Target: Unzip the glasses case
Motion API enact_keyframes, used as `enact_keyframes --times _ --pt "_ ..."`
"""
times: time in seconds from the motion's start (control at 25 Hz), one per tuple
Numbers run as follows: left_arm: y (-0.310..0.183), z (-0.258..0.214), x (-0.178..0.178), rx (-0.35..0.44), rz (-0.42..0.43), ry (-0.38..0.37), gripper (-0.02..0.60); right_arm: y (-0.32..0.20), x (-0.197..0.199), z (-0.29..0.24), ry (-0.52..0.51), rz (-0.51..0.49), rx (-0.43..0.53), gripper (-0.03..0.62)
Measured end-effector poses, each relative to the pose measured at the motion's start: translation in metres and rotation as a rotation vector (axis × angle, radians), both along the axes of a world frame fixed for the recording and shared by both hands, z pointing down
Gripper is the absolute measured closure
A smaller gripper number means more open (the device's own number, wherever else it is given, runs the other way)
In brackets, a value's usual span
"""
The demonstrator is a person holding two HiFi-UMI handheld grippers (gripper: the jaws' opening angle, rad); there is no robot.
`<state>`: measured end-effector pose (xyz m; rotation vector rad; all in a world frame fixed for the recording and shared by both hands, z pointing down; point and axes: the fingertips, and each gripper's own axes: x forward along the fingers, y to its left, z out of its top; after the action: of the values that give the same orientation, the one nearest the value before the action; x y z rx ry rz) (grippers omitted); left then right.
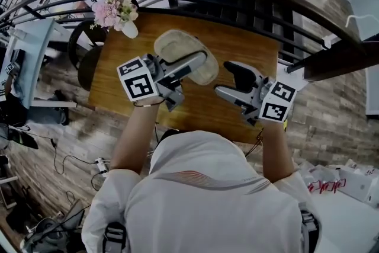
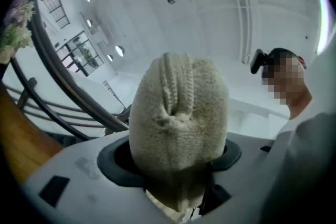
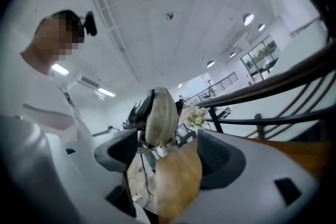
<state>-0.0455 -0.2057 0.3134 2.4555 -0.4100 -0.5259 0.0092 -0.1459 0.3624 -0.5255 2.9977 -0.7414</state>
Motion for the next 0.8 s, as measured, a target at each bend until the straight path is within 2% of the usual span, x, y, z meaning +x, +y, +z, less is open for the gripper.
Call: enact_keyframes --times 0.08,0.2,0.28,0.36,0.44,0.52,0.6,0.8 --pt "-0.014 0.002 -0.005 -0.074 -0.042 0.034 0.272 -0.004 -0.002 0.011 0.142 0.049 0.051 0.212" --pt "-0.025 0.006 -0.008 -0.135 -0.081 0.046 0.272 -0.005 -0.01 0.021 0.331 0.086 0.131 0.232" --pt "-0.027 0.01 -0.006 -0.146 -0.107 0.004 0.272 -0.006 -0.015 0.023 0.469 0.118 0.239 0.243" --pt "-0.03 0.016 -0.006 -0.16 -0.152 -0.051 0.272 -0.005 -0.02 0.024 0.574 0.141 0.325 0.296" --pt "-0.034 0.022 -0.008 -0.194 -0.196 -0.062 0.272 -0.005 -0.022 0.03 0.59 0.151 0.294 0.338" --pt "-0.035 0.024 -0.01 -0.22 -0.224 -0.039 0.272 -0.007 -0.022 0.039 0.536 0.164 0.189 0.339" --pt "-0.035 0.025 -0.013 -0.224 -0.244 -0.035 0.272 -0.011 -0.022 0.045 0.511 0.189 0.125 0.339" --pt "-0.029 0.027 -0.014 -0.195 -0.273 -0.086 0.272 -0.016 -0.028 0.054 0.552 0.184 0.117 0.339"
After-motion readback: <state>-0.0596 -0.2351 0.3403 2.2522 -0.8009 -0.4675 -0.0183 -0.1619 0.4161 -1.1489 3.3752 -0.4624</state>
